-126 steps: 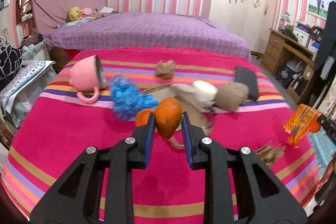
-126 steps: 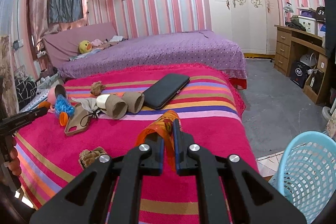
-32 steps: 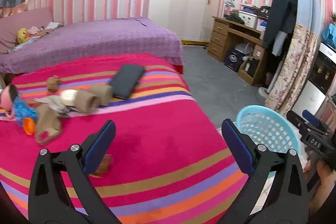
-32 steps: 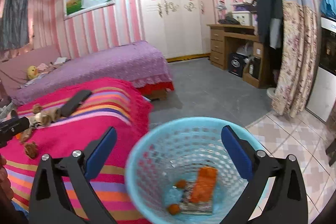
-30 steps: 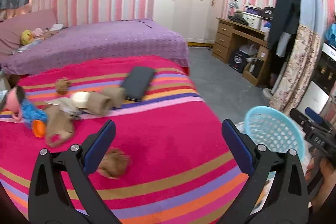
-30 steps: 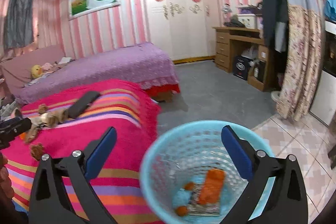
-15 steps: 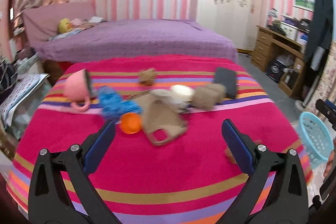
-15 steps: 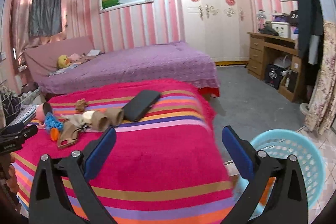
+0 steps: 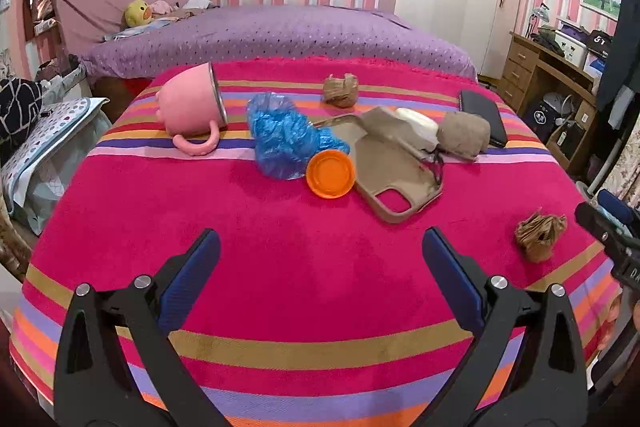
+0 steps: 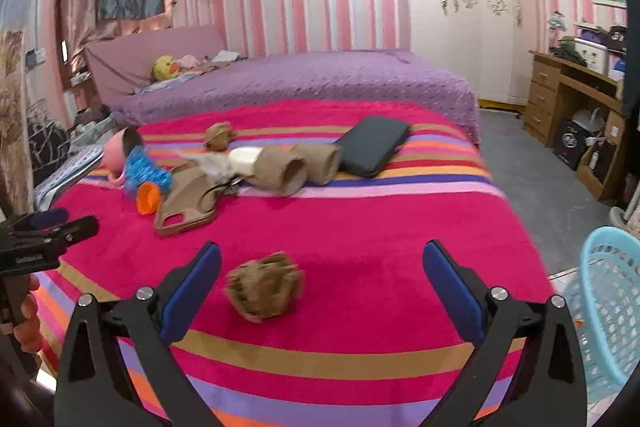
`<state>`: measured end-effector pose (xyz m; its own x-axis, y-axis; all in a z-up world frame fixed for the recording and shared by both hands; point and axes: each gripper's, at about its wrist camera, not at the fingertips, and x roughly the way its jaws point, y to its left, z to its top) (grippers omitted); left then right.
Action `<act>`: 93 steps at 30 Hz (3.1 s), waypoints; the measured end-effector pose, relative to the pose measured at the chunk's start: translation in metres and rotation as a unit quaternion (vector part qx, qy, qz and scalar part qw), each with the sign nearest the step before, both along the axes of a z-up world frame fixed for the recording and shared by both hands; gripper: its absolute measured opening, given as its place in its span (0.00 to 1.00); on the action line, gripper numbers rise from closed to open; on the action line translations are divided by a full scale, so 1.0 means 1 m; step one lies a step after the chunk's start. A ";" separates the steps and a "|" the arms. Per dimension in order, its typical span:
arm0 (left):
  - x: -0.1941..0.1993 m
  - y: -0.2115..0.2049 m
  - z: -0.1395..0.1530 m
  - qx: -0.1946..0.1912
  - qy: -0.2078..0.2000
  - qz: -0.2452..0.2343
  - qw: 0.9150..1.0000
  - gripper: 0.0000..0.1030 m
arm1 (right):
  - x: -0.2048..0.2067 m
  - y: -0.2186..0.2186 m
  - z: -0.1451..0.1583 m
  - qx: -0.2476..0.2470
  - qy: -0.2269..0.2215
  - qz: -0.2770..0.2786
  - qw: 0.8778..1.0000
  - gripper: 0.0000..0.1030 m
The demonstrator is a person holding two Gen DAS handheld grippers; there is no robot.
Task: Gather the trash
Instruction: 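Move the right tool to the brown crumpled paper and grasp it, then grasp the orange round lid with the left tool while the right tool holds the paper, then carry the lid and the paper over the blue basket with both tools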
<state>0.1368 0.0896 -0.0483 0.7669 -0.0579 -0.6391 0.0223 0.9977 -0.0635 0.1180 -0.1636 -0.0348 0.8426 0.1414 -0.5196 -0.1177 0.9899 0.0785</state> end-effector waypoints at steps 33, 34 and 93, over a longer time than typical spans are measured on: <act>0.050 -0.013 -0.012 0.000 0.011 0.030 0.999 0.94 | 0.054 -0.005 -0.007 -0.040 0.042 0.023 0.998 0.45; 0.054 -0.013 -0.013 -0.004 0.014 0.031 0.999 0.94 | 0.055 -0.007 -0.007 -0.043 0.042 0.019 0.998 0.45; -0.001 -0.087 0.025 0.037 -0.055 0.010 0.998 0.39 | 0.004 -0.063 0.012 -0.020 -0.013 0.028 0.999 0.45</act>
